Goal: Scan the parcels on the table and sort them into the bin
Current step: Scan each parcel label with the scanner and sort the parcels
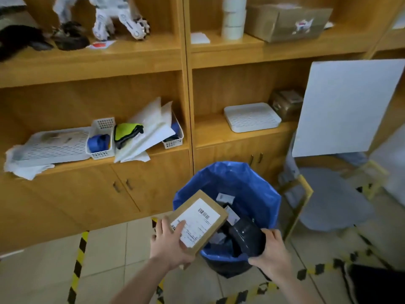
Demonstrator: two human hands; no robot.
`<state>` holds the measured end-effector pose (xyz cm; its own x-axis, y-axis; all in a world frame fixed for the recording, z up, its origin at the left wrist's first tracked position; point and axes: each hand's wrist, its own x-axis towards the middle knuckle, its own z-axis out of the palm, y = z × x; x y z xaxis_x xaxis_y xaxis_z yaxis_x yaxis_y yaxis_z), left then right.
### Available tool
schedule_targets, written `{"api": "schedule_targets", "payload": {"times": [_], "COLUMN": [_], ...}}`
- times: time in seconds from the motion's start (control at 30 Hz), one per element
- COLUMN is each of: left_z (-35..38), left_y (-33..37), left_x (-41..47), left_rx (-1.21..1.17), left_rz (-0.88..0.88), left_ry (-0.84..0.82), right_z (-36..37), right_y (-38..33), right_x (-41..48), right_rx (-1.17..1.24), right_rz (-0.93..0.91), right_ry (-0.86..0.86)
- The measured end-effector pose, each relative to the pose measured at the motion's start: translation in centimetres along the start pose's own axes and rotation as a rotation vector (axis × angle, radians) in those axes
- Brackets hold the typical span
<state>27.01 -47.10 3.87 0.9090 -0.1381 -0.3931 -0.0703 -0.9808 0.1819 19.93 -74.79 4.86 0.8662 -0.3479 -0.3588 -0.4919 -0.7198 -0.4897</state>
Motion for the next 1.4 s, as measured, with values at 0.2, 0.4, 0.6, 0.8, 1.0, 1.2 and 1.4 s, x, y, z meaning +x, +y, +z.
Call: {"api": "schedule_targets", "payload": {"times": [0.2, 0.4, 0.6, 0.8, 1.0, 1.2, 1.4], "left_z": [0.6, 2.2, 7.3, 15.0, 20.3, 22.2, 19.6], "left_y": [2.5, 4.3, 5.8, 6.6, 8.0, 8.7, 7.8], "left_x": [9.1, 20.0, 28.8, 34.4, 38.6, 40.9, 40.1], "left_rx": [0.033, 0.080, 0.090, 0.102, 0.099, -0.013, -0.067], "left_rz": [0.011, 0.083, 0.119, 0.099, 0.158, 0.207, 0.265], "left_ry": [-0.042, -0.115, -0.165, -0.206, -0.252, -0.497, -0.565], "right_z": [1.3, 3.5, 8.0, 14.0, 18.4, 19.7, 18.0], "right_y": [0.8, -1.1, -0.6, 1.9, 3.9, 4.7, 3.5], "right_x": [6.4, 13.2, 20.4, 25.5, 28.0, 28.6, 26.7], "right_rx": [0.110, 0.291, 0.367, 0.380, 0.404, 0.402, 0.396], "right_rz": [0.134, 0.291, 0.488, 0.627, 0.704, 0.716, 0.686], "right_ry": [0.011, 0.103, 0.157, 0.163, 0.175, 0.192, 0.178]}}
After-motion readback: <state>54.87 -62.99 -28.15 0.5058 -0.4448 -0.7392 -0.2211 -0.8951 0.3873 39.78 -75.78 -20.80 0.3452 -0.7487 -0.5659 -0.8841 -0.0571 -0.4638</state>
